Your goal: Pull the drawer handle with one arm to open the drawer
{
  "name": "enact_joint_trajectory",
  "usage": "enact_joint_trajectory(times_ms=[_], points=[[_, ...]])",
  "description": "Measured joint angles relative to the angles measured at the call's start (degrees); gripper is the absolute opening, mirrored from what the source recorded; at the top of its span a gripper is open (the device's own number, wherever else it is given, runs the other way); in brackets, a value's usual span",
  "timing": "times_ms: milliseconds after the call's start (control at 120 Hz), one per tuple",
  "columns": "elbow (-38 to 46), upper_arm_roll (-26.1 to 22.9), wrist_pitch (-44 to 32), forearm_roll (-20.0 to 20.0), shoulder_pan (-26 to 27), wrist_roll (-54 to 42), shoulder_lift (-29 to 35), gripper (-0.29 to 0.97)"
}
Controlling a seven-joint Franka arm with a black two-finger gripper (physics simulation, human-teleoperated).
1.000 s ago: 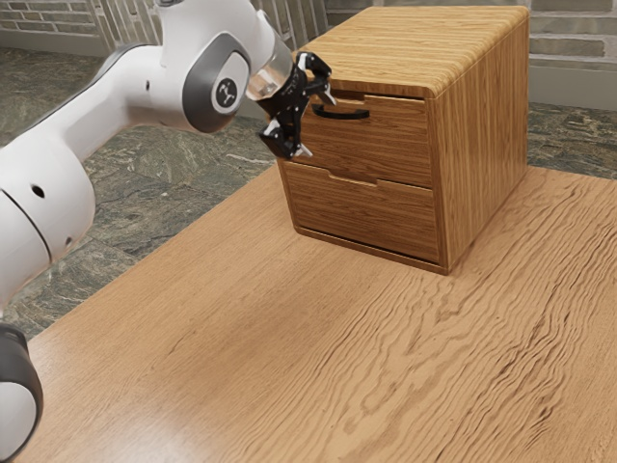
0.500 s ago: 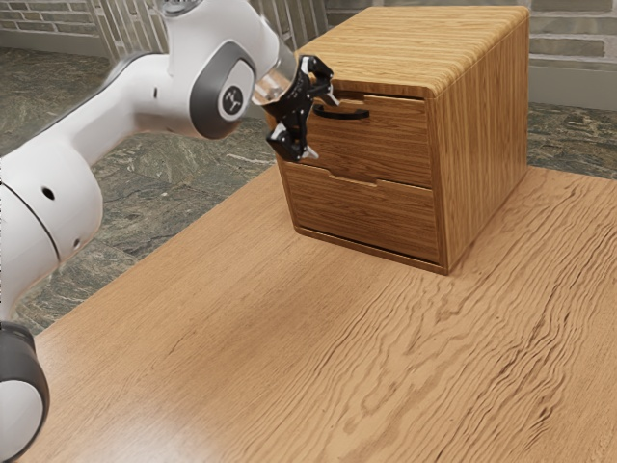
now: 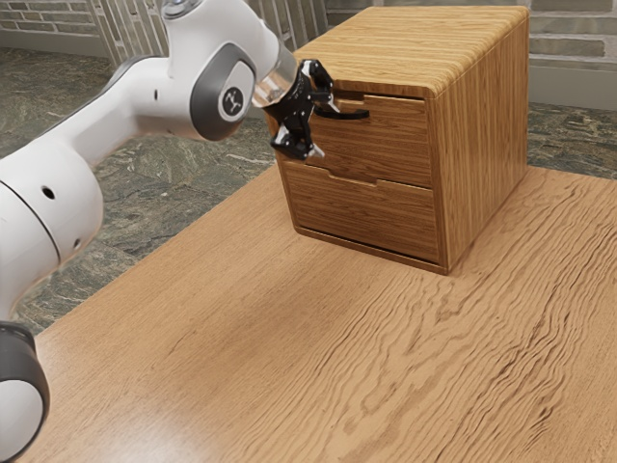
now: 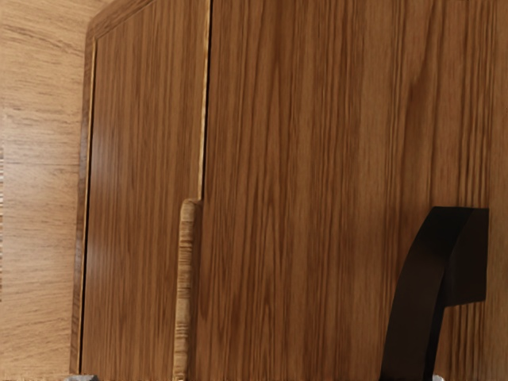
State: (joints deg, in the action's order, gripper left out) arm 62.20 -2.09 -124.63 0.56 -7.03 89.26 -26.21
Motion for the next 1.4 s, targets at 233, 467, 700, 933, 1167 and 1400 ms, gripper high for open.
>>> enact_joint_trajectory(times_ms=[233,467,700,933,1167,1400], points=[[0.54,0.35,0.04,0.24,0.35,0.28,0.78,0.23],[5.16,0.51,0.06,0.04,0.49,0.48,4.51,0.14],[9.38,0.53,0.10,-0.01,0.56,0.73,7.99,0.12],[12.64,0.45,0.15,0.02,0.27,1.16,10.15,0.11],[17.91,0.56,0.16,0.08,0.23,1.86,14.35,0.11],[22.27,0.51,0.17,0.09,0.11,2.53,17.72,0.11]])
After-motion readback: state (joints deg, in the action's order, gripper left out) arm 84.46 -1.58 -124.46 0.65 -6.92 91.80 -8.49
